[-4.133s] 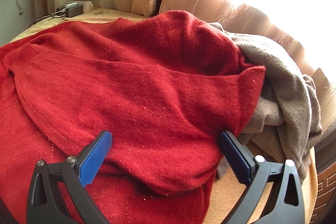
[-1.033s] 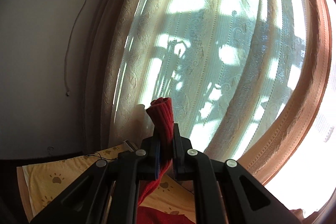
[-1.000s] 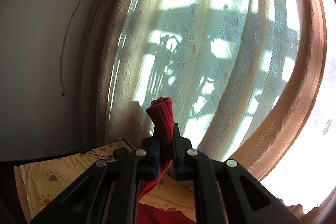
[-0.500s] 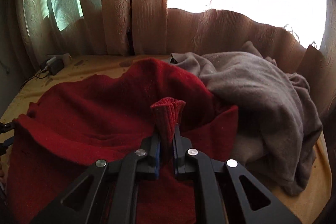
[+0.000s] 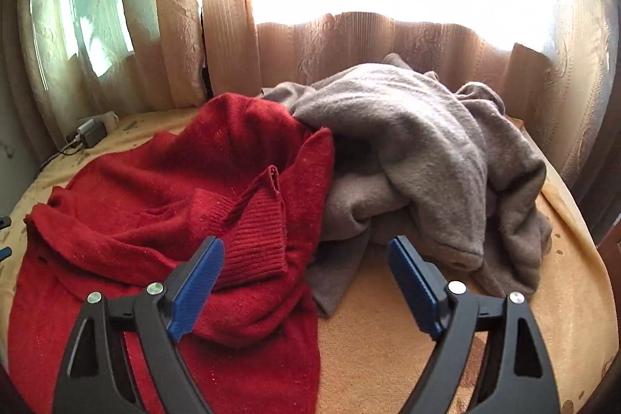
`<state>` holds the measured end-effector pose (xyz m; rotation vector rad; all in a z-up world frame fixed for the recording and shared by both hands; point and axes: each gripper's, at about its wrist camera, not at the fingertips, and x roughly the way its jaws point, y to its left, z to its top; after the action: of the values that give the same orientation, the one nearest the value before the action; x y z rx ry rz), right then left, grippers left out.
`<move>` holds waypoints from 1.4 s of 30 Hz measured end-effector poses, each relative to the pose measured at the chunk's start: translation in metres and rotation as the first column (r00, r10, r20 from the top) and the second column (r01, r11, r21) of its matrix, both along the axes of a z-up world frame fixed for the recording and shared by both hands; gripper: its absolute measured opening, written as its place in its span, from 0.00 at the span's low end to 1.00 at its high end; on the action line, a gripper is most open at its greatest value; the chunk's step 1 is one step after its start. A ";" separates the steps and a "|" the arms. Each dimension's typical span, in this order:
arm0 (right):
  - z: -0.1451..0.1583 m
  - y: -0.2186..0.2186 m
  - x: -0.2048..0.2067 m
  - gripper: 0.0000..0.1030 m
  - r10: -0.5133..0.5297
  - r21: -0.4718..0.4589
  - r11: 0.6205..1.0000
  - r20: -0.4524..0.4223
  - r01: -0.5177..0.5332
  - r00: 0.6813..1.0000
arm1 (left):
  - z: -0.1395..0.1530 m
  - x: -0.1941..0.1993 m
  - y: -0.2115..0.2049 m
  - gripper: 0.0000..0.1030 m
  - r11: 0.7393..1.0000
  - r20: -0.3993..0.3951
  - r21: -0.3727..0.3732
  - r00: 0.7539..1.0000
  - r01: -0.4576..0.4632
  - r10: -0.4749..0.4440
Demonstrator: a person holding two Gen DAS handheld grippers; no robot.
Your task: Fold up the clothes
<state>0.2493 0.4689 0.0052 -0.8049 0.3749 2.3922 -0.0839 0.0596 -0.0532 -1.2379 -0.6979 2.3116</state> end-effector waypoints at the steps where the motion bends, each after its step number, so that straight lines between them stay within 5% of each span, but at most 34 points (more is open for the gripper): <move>1: 0.007 -0.003 -0.004 0.86 0.027 0.005 1.000 -0.023 -0.027 0.999 | 0.006 0.001 0.011 0.73 0.999 -0.026 0.001 0.999 0.038 -0.038; 4: 0.021 -0.018 -0.024 0.86 0.144 0.020 0.989 -0.063 -0.143 0.988 | 0.020 0.004 0.052 0.73 0.987 -0.109 -0.062 0.982 0.150 -0.157; 7: 0.007 -0.029 -0.061 0.86 0.277 -0.025 0.961 -0.015 -0.277 0.961 | 0.005 -0.005 0.078 0.73 0.966 -0.053 -0.177 0.978 0.191 -0.203; 10: -0.027 -0.025 -0.087 0.86 0.306 -0.095 0.950 0.111 -0.296 0.946 | -0.022 -0.010 0.073 0.73 0.961 0.044 -0.198 0.981 0.192 -0.187; 16: -0.038 -0.029 -0.084 0.86 0.333 -0.072 0.943 0.218 -0.325 0.917 | -0.027 0.011 0.057 0.73 0.940 -0.047 -0.280 0.975 0.194 -0.215; 20: -0.008 -0.030 -0.104 0.86 0.397 -0.119 0.916 0.130 -0.383 0.909 | -0.030 0.017 0.055 0.73 0.942 -0.082 -0.286 0.975 0.177 -0.208; 26: 0.026 -0.080 -0.218 0.84 0.649 -0.240 0.739 0.001 -0.630 0.761 | -0.031 0.019 0.049 0.73 0.956 -0.100 -0.246 0.976 0.162 -0.191; 28: 0.035 -0.097 -0.256 0.73 0.716 -0.275 0.661 -0.047 -0.698 0.696 | -0.032 0.018 0.046 0.73 0.961 -0.101 -0.225 0.977 0.160 -0.187; 31: 0.018 -0.136 -0.327 0.68 0.786 -0.385 0.558 -0.039 -0.735 0.617 | -0.032 0.018 0.043 0.73 0.967 -0.103 -0.202 0.978 0.158 -0.181; 34: -0.010 -0.179 -0.372 0.68 0.826 -0.445 0.521 0.048 -0.728 0.561 | -0.033 0.018 0.043 0.73 0.968 -0.105 -0.198 0.978 0.157 -0.180; 38: -0.049 -0.216 -0.393 0.67 0.840 -0.450 0.539 0.216 -0.712 0.498 | -0.034 0.017 0.039 0.73 0.974 -0.105 -0.166 0.979 0.156 -0.175; 39: -0.051 -0.221 -0.390 0.62 0.840 -0.418 0.542 0.242 -0.729 0.486 | -0.035 0.016 0.038 0.73 0.975 -0.105 -0.157 0.979 0.155 -0.172; 41: -0.054 -0.231 -0.383 0.33 0.837 -0.359 0.546 0.288 -0.757 0.466 | -0.035 0.016 0.037 0.73 0.979 -0.104 -0.142 0.981 0.149 -0.165; 42: -0.053 -0.229 -0.382 0.10 0.832 -0.357 0.553 0.279 -0.753 0.480 | -0.035 0.015 0.037 0.73 0.980 -0.105 -0.136 0.982 0.145 -0.160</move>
<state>-0.1331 0.2397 -0.0475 -1.9077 0.0064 2.9027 -0.0685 0.0963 -0.0887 -1.1581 -0.4064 2.3075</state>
